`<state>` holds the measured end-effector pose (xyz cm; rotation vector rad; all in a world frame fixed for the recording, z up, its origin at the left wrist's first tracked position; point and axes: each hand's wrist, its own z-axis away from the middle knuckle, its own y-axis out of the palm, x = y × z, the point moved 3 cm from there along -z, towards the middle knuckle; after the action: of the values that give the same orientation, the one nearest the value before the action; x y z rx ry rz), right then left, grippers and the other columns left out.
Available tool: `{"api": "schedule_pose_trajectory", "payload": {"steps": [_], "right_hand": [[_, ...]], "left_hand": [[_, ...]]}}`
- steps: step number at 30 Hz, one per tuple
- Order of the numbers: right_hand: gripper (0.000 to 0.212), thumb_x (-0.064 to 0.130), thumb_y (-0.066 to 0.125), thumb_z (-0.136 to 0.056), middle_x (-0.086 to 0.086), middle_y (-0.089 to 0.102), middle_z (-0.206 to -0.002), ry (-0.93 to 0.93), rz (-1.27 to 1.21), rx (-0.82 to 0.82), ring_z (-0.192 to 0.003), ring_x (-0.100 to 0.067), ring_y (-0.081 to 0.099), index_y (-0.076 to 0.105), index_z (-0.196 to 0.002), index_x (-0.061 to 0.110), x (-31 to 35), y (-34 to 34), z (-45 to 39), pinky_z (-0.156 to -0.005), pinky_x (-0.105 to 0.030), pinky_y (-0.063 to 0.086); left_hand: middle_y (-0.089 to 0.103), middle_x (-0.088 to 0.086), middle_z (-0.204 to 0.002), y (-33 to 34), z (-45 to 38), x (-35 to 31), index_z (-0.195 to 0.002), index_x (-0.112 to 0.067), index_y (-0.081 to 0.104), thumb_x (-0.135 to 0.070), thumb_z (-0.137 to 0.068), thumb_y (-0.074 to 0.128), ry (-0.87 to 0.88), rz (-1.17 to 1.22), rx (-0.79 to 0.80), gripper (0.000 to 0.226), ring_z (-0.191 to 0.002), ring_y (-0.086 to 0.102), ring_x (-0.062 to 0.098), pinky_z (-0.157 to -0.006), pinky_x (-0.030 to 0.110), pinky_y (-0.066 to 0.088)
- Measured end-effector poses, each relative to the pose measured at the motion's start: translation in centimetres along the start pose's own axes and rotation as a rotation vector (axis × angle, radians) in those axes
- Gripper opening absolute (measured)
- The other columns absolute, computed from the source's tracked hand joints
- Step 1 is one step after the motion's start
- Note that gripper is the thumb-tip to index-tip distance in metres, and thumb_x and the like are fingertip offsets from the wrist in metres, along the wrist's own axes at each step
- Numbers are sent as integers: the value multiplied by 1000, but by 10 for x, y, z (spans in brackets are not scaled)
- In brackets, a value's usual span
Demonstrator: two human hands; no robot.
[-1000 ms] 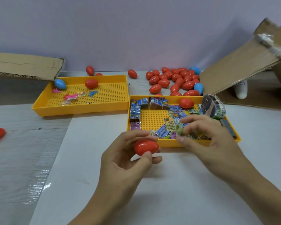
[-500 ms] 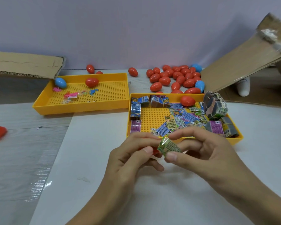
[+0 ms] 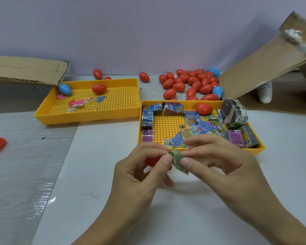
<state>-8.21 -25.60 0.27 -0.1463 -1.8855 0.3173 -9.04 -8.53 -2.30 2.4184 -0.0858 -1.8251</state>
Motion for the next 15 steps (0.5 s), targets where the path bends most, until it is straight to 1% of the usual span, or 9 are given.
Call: {"api": "schedule_pose_trajectory", "payload": {"steps": [2, 4, 6, 7, 8, 10, 11, 13, 15], "right_hand": [[13, 22, 77, -75, 6, 66, -113, -145, 128, -33, -98, -15, 68, 80, -85, 29, 6, 0, 1, -58, -31, 56], [12, 21, 76, -77, -1, 61, -122, -283, 255, -61, -92, -12, 68, 78, -89, 25, 11, 1, 3, -53, -23, 53], [10, 24, 77, -79, -2, 56, -127, -347, 302, -78, -92, -12, 66, 78, -90, 26, 13, 0, 4, -51, -20, 51], [8, 28, 78, -80, 0, 55, -128, -338, 274, -76, -92, -14, 66, 78, -88, 28, 13, -1, 4, -50, -21, 51], [6, 32, 78, -79, 3, 55, -127, -287, 205, -72, -92, -16, 65, 79, -85, 31, 12, -2, 4, -48, -23, 52], [9, 39, 79, -74, 9, 57, -123, -93, -4, -50, -92, -18, 66, 80, -80, 33, 8, -2, 2, -45, -27, 53], [12, 41, 82, -70, 11, 59, -120, 11, -98, -28, -92, -16, 66, 80, -78, 32, 5, -1, 1, -45, -27, 52], [15, 38, 81, -66, 13, 62, -112, 174, -232, 19, -94, -11, 66, 81, -76, 27, -1, 3, 1, -46, -26, 50], [18, 32, 79, -63, 12, 65, -109, 293, -340, 42, -93, -8, 65, 82, -76, 19, -5, 5, 0, -47, -24, 47]], "left_hand": [[66, 9, -93, 0, 0, 1, -84, -7, 77, -13, -84, 68, 1, -16, -12, 10, -64, 64, 26, -55, 28, 55], [66, 6, -94, 0, 1, 0, -85, -12, 77, -18, -84, 73, -2, -33, -9, 7, -65, 65, 26, -56, 29, 55], [66, 4, -96, 0, 1, -1, -86, -16, 78, -26, -81, 72, -14, -32, -1, 13, -64, 65, 24, -57, 29, 55], [65, 3, -98, 0, 1, -2, -87, -17, 78, -28, -79, 70, -25, -18, 11, 16, -64, 65, 22, -58, 28, 56], [65, 2, -100, 0, 1, -3, -89, -17, 79, -27, -78, 70, -36, 3, 32, 17, -66, 65, 22, -59, 26, 56], [64, 2, -105, 2, 2, -4, -94, -16, 79, -25, -76, 71, -62, 34, 100, 22, -74, 66, 19, -64, 25, 56], [63, 2, -107, 2, 3, -4, -97, -14, 79, -24, -75, 71, -78, 44, 135, 25, -78, 67, 18, -66, 26, 56], [62, 4, -109, 3, 3, -4, -97, -8, 79, -23, -74, 72, -96, 56, 178, 29, -86, 66, 17, -69, 24, 56], [63, 5, -109, 3, 4, -4, -98, -5, 79, -22, -73, 73, -96, 62, 194, 31, -87, 66, 18, -70, 23, 54]]}}
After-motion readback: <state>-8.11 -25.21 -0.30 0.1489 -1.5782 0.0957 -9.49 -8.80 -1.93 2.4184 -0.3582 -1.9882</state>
